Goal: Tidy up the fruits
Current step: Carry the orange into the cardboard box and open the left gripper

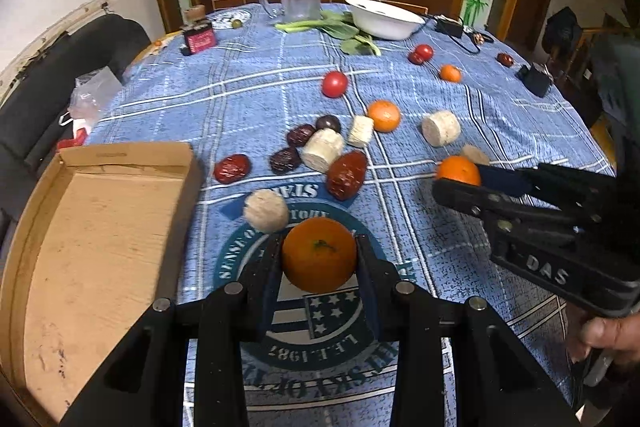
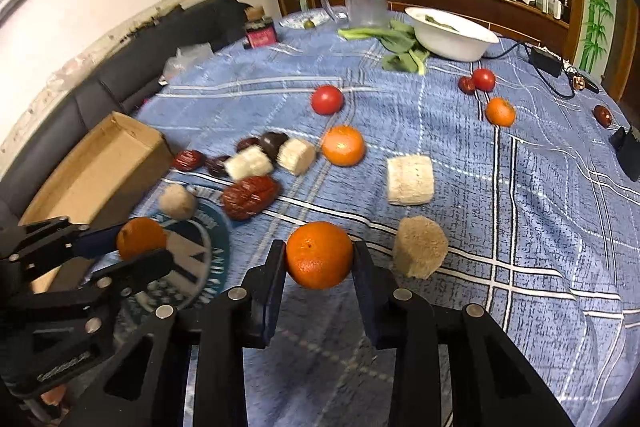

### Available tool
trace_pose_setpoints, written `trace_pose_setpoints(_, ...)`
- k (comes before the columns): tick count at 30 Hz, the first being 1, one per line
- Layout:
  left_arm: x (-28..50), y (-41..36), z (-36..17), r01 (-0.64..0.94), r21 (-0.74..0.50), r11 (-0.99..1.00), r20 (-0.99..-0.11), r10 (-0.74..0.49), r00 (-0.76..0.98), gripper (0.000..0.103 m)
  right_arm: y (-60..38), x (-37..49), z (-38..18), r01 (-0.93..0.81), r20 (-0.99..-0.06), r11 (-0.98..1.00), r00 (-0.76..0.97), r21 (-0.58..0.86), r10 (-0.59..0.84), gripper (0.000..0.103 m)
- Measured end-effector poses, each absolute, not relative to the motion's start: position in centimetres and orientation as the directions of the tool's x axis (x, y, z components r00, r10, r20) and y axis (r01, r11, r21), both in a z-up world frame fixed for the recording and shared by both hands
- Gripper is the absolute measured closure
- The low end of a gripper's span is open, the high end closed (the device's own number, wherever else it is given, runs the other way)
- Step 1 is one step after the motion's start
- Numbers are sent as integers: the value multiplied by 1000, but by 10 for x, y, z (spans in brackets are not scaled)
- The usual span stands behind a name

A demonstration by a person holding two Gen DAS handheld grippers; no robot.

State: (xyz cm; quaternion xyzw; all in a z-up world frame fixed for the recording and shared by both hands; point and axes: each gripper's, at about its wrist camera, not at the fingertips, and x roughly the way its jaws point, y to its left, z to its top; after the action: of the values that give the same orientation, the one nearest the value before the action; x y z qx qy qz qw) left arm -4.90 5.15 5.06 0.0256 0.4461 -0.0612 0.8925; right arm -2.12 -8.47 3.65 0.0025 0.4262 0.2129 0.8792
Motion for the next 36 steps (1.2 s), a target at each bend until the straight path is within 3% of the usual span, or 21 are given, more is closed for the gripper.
trace_pose_setpoints(19,-58,126,116,56,33,998,-759,-11,651,69,-9,-50,75,-503,-685,835,528,225,503,67)
trace_pose_setpoints(36,-27,201,96,-70,-11,997,-802,33,596,69,52,-37,79,-581,-693,785,476,215,542,67)
